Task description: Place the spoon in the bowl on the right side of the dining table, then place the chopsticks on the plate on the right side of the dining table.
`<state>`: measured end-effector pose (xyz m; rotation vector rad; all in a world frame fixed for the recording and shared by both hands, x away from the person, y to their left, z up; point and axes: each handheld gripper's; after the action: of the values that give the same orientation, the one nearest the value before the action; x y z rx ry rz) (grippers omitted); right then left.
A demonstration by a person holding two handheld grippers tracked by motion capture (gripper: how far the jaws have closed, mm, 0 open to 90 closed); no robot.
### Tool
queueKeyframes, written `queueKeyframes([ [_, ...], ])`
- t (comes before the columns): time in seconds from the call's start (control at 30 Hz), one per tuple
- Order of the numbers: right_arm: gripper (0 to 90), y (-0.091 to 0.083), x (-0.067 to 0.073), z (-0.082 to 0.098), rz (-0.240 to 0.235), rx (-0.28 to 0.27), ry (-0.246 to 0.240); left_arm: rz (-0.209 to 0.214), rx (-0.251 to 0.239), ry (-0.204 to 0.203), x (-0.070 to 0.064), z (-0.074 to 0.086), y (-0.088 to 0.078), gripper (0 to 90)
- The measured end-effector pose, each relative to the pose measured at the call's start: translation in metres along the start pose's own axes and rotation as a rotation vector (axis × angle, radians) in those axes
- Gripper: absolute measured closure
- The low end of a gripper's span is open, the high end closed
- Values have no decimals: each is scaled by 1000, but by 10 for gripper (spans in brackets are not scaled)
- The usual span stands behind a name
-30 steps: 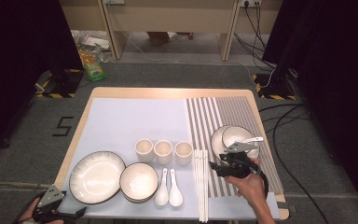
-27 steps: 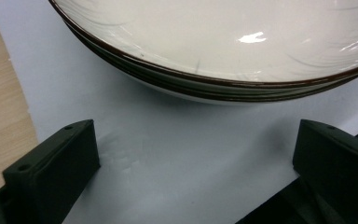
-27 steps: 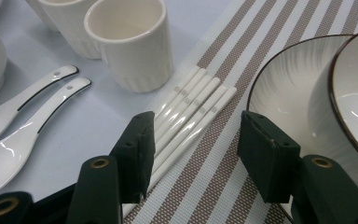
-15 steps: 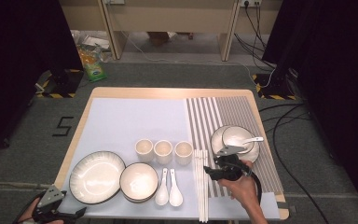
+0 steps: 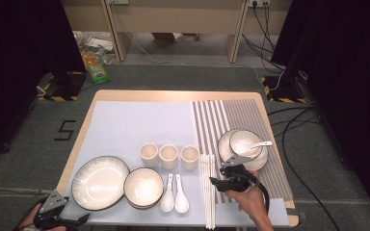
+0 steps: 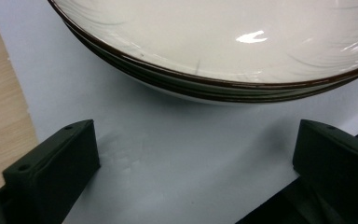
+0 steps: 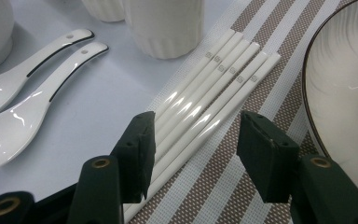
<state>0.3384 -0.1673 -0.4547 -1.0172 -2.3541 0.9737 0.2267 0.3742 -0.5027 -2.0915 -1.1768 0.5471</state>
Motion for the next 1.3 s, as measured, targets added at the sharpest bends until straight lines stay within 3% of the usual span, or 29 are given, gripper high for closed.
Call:
queueKeyframes([
  [0.77, 459, -2, 5, 6, -3, 12, -12, 0, 1, -2, 0, 0, 0, 0],
  [1.3, 465, 5, 7, 8, 22, 60, -10, -4, -9, 1, 0, 1, 0, 0],
])
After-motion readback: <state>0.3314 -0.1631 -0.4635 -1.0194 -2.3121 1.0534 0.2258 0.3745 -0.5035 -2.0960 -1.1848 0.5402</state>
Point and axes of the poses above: each handheld gripper's, and its own axes: y roughly forward along the jaws, z roughly out of its underside, x roughly to its left, and after that the axes turned 2 degrees about -x, right-handed
